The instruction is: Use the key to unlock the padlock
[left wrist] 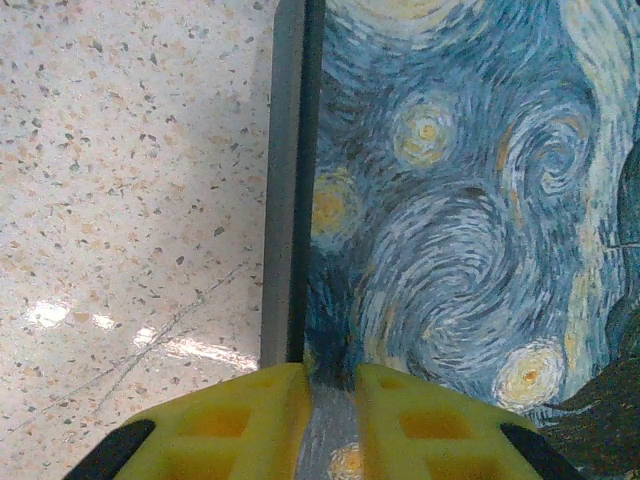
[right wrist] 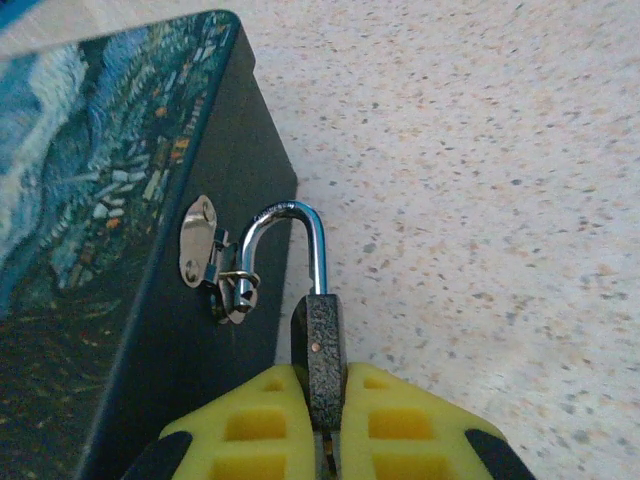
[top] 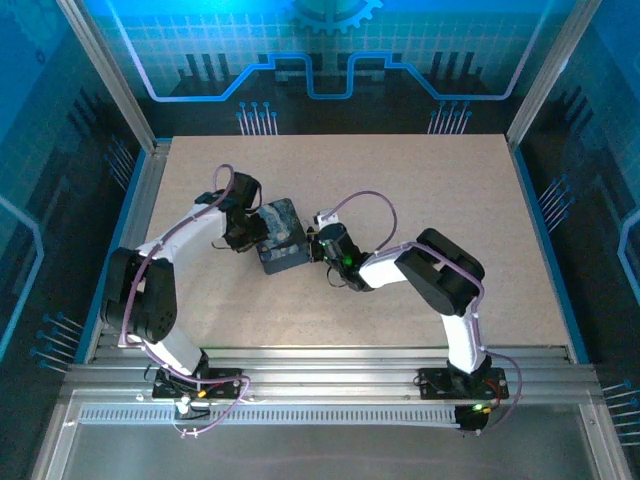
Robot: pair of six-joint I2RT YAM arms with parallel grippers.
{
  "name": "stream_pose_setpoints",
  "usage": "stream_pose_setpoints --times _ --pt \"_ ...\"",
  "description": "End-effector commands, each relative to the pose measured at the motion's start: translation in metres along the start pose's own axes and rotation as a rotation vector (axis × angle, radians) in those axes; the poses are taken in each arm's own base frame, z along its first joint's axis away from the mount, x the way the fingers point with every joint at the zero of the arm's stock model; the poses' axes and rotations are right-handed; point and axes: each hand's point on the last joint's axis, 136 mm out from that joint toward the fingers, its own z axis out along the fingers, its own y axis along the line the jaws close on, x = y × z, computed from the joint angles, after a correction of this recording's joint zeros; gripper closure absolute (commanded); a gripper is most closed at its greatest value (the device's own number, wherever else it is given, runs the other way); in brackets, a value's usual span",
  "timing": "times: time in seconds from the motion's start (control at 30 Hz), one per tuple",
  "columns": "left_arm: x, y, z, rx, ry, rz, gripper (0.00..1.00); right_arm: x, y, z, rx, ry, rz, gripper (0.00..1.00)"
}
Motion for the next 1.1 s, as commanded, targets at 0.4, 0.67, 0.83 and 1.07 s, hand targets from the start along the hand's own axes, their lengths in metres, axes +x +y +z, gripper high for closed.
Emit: stream_pose_setpoints --times 0.4,0.67,0.83,1.07 --pt "0.023 0.039 0.031 -0.113 0.146 -0.033 0.81 -0.003 0.037 0.040 -0.174 0.030 -0.028 1.00" --pt "0.000 0.047 0.028 -0.110 0.140 0.057 0.81 -0.014 0.030 -0.009 -0.224 0.114 -0.070 0.68" --pt "-0.008 0.036 0.036 -0.072 0.147 0.143 0.83 -0.014 0.009 -0.033 -0.205 0.176 -0.050 0.63" --pt "-0.012 0.019 0.043 0.010 0.157 0.175 0.83 0.005 0.000 -0.030 -0.229 0.367 -0.032 0.60"
